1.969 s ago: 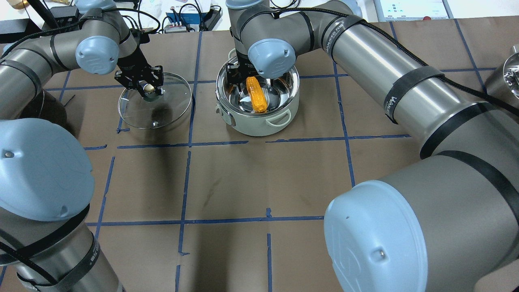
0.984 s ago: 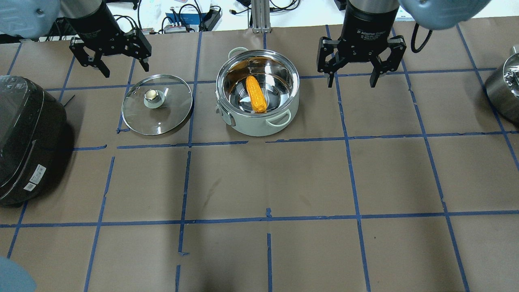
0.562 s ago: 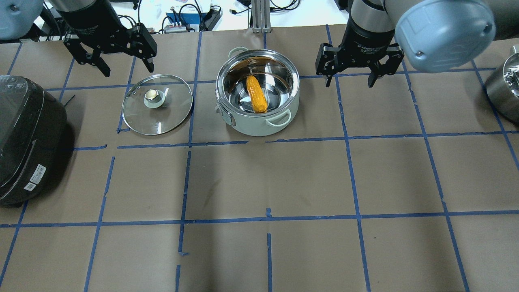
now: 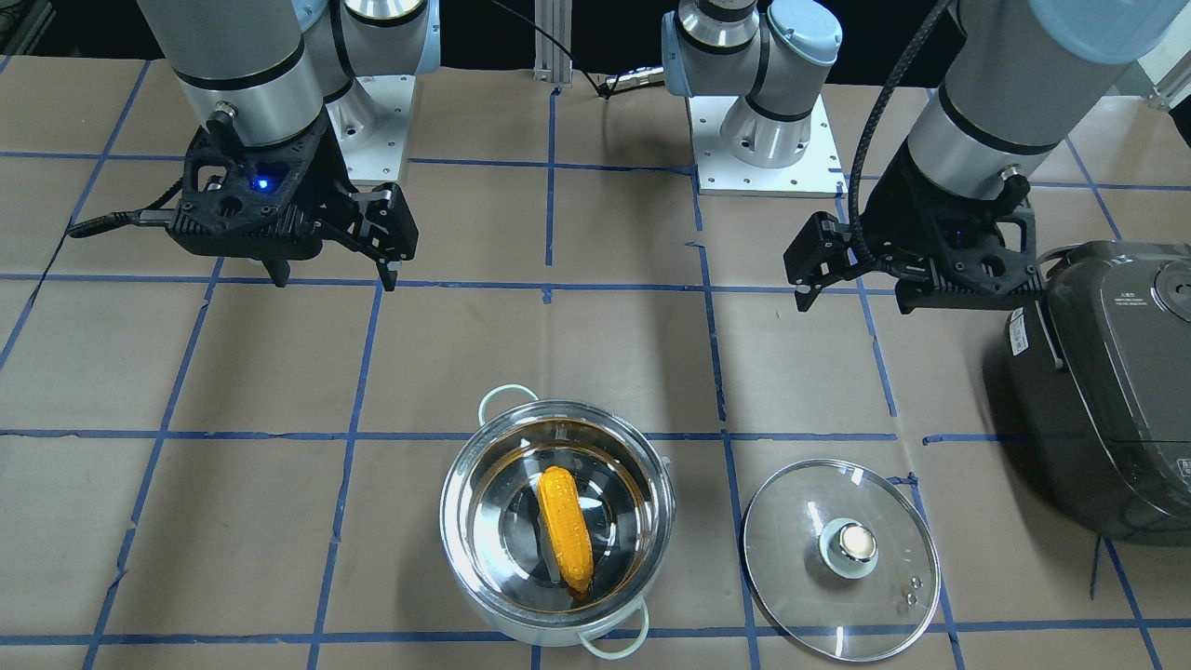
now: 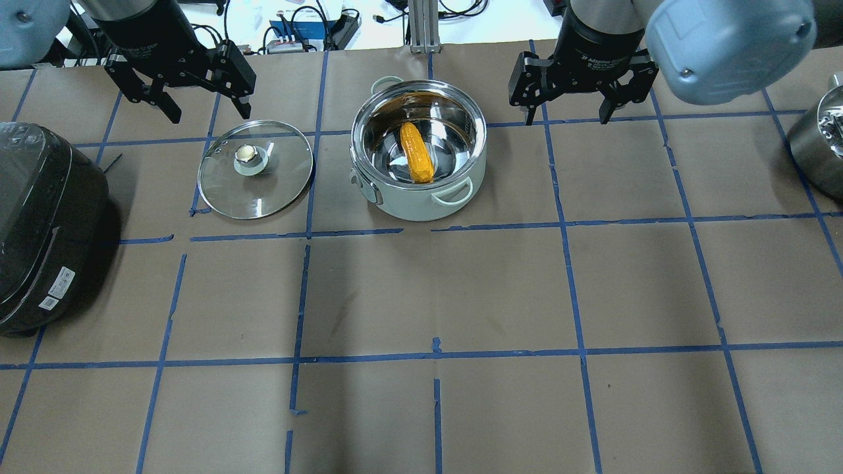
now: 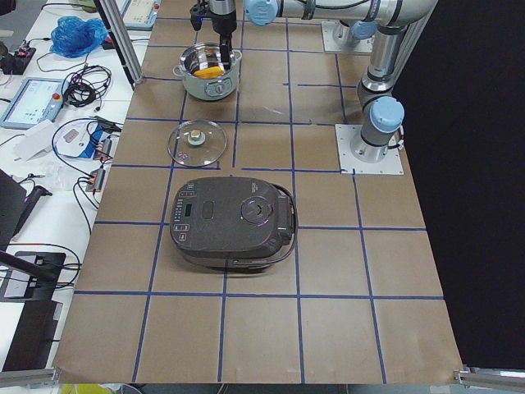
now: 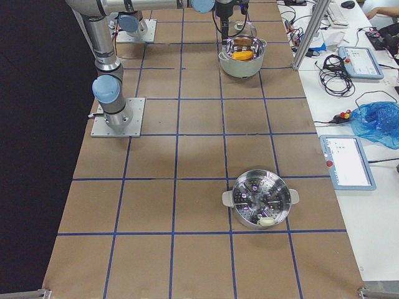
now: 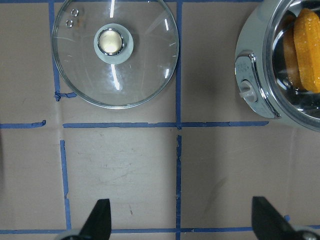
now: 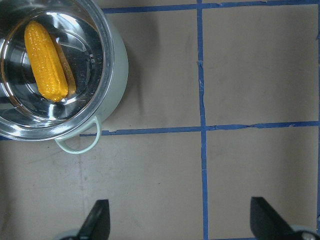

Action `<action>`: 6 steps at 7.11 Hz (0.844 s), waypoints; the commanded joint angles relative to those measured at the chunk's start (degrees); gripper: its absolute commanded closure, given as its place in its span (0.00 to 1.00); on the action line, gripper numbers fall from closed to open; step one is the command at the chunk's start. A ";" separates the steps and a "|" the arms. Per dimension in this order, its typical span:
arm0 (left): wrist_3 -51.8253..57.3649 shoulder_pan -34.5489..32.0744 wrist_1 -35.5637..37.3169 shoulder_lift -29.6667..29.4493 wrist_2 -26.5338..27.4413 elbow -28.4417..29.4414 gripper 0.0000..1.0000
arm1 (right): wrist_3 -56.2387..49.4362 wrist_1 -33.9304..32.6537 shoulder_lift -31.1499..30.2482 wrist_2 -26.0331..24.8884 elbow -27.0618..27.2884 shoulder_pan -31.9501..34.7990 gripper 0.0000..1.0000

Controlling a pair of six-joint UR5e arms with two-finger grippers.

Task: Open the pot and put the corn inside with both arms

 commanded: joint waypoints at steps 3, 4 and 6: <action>0.43 -0.22 0.00 0.61 -0.17 -0.65 0.00 | -0.20 0.11 -0.72 -0.19 0.00 0.13 0.00; 0.52 -0.39 0.00 0.35 -0.18 -0.91 0.00 | -0.20 0.19 -0.90 -0.19 -0.09 0.30 0.00; 0.87 -0.22 0.18 0.17 -0.18 -0.74 0.00 | -0.20 0.11 -0.82 -0.10 -0.09 0.22 0.00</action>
